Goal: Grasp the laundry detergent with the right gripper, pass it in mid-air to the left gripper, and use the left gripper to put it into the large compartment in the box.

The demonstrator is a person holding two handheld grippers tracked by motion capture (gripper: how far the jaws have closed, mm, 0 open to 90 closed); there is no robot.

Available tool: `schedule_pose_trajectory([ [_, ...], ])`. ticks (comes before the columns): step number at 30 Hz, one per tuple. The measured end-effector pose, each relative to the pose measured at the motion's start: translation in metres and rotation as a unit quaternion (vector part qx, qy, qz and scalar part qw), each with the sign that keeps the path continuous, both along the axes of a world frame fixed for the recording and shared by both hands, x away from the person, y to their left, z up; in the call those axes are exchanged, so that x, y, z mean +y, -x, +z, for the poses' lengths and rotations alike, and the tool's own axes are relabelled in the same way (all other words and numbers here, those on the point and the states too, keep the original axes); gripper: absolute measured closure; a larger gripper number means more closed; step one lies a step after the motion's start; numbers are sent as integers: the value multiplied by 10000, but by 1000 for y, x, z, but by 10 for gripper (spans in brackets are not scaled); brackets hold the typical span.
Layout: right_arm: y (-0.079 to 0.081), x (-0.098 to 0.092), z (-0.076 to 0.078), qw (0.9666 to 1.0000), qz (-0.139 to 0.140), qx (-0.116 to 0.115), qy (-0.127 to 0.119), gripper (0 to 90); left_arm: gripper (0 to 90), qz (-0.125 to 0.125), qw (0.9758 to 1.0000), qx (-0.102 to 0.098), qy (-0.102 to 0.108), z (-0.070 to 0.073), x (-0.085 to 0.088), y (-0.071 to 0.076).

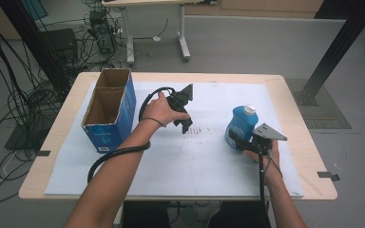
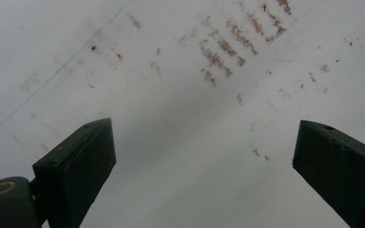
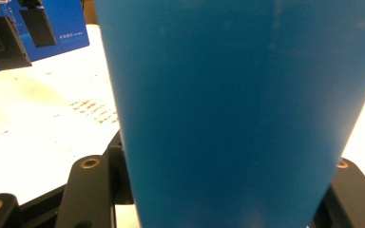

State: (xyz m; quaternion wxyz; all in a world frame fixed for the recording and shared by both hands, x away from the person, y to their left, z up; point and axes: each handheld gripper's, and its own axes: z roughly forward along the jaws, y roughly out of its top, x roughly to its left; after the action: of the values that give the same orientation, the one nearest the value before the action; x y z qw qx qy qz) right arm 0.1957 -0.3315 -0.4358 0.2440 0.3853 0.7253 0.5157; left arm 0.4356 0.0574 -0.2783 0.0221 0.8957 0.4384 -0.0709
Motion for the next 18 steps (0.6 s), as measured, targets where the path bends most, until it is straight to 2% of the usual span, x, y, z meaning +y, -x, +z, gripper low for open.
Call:
schedule_pose_trajectory([
  [8, 0, 0, 0, 10000, -6, 7, 1, 417, 74, -39, 10000, -49, -22, 6, 3, 4],
  [18, 0, 0, 1, 10000, 4, 20, 7, 418, 74, -54, 9999, -113, 90, 13, 13, 10],
])
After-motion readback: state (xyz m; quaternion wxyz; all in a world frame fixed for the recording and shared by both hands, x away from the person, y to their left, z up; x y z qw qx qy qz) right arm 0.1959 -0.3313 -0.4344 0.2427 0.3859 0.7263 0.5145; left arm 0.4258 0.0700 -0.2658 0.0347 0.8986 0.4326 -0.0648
